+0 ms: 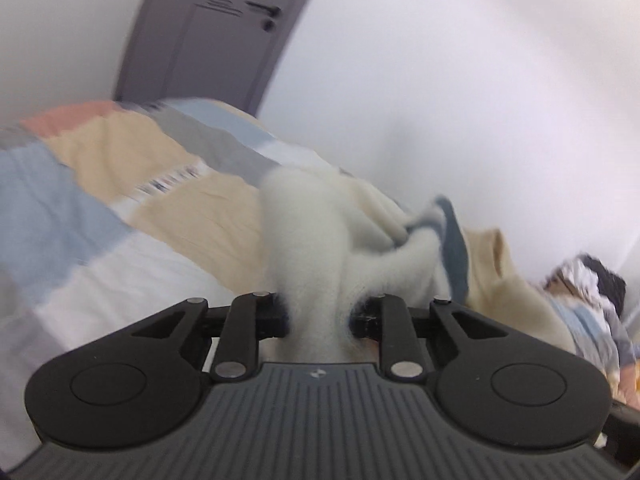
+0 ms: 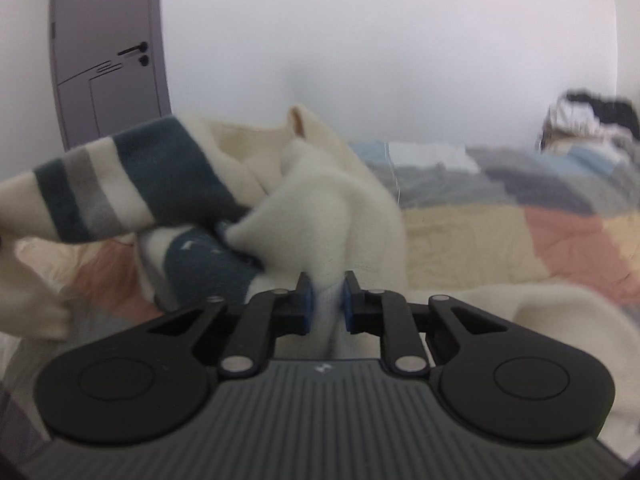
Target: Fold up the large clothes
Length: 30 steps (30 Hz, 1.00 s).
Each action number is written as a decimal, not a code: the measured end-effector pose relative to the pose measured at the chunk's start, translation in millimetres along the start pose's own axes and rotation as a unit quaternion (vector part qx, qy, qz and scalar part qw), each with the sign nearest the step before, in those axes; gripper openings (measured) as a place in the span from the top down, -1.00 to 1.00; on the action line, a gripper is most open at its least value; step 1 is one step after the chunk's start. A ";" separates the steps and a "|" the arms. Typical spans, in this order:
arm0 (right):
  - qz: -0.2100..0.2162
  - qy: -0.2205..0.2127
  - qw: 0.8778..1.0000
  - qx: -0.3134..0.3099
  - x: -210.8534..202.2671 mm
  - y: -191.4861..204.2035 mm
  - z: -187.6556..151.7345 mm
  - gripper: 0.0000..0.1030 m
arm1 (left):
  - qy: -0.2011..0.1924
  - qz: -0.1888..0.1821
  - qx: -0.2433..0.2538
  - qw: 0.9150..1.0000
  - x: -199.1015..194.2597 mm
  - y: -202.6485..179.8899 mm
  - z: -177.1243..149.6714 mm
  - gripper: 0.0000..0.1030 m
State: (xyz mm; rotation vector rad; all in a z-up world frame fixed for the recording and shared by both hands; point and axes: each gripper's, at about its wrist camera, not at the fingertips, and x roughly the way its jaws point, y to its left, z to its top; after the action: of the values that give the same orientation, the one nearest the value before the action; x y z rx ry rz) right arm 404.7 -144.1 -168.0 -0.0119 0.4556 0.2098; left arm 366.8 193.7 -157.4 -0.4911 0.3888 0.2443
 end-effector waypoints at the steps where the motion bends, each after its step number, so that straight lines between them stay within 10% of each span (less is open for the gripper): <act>1: -0.005 -0.007 1.000 -0.012 -7.3 2.9 -0.6 0.68 | -0.005 -0.002 -0.011 1.000 -8.8 3.5 3.5 0.51; 10: -0.081 -0.029 0.995 -0.051 -64.4 -0.8 -11.8 0.96 | -0.040 0.035 -0.064 0.997 -98.3 35.1 15.6 0.52; 16: -0.080 0.030 0.996 0.040 -67.7 -42.9 -18.5 0.95 | 0.069 0.097 -0.072 0.990 -62.7 60.6 3.5 0.47; 24: -0.013 0.023 0.996 0.081 -66.3 -40.0 -12.5 0.87 | 0.114 0.133 -0.021 0.984 -48.4 47.5 -11.4 -0.29; 28: -0.001 0.007 0.996 0.092 -62.6 -37.3 0.3 -0.50 | 0.049 0.109 0.027 0.992 -78.0 20.9 11.8 -0.54; 30: 0.004 -0.003 0.995 0.095 -54.5 -37.6 9.7 -0.47 | 0.026 0.077 0.041 0.996 -81.7 6.8 25.0 -0.56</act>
State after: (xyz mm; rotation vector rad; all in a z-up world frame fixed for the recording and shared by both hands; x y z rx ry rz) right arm 368.8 -191.1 -136.7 0.1771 0.4685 0.1745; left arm 298.8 201.1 -105.6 -0.3881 0.4865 0.3628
